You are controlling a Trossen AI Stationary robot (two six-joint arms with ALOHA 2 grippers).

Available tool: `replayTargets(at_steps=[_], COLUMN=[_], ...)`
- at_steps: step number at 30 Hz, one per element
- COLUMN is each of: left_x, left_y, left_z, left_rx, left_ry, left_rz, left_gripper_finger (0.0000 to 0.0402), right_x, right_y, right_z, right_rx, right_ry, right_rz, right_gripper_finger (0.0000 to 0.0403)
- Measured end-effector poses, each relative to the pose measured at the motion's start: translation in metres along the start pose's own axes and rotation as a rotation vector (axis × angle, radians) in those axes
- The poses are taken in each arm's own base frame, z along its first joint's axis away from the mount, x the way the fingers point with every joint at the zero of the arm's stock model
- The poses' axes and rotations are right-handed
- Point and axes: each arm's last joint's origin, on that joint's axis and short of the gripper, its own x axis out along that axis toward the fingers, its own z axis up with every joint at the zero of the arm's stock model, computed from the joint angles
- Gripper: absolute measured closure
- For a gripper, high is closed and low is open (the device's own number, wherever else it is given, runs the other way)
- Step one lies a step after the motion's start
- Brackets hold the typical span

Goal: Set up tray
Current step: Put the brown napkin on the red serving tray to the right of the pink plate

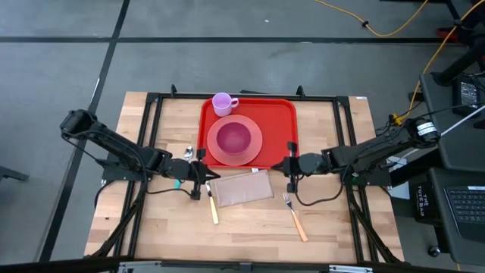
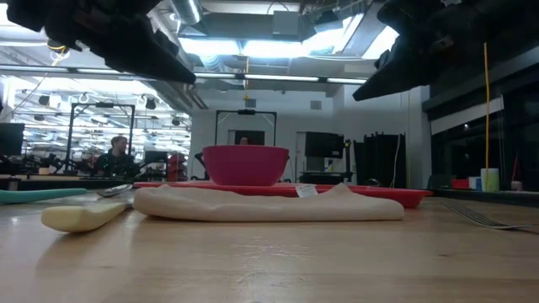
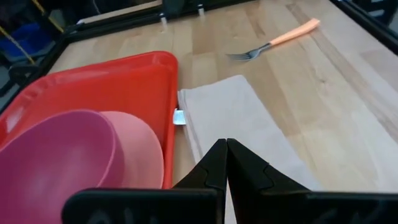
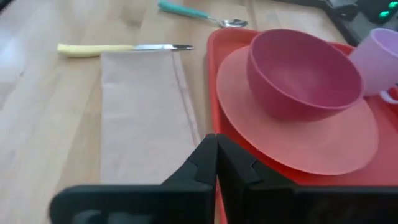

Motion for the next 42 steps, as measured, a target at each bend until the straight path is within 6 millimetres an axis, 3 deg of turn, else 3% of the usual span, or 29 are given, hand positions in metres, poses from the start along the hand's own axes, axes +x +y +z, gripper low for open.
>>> replayTargets(at_steps=[11, 18, 22, 42], left_x=[-0.006, -0.006, -0.006, -0.005], left_y=[-0.015, -0.015, -0.015, -0.014], left_z=[-0.004, -0.007, -0.006, -0.006], left_rx=[0.1, 0.115, 0.207, 0.293], left_ry=[0.027, 0.054, 0.052, 0.05], left_rz=[-0.046, -0.041, -0.028, -0.025], left_gripper_finger=[0.0399, 0.0397, 0.0392, 0.0387], right_x=[0.0, 0.0, -0.001, -0.001], right_y=[-0.001, -0.004, -0.005, -0.005], right_z=[0.0, 0.0, 0.0, 0.0], right_rx=[-0.007, -0.007, -0.007, -0.007], right_ry=[-0.001, -0.003, -0.003, -0.003], right_rz=[-0.065, -0.15, -0.18, -0.184], right_gripper_finger=[0.0396, 0.0383, 0.0369, 0.0366])
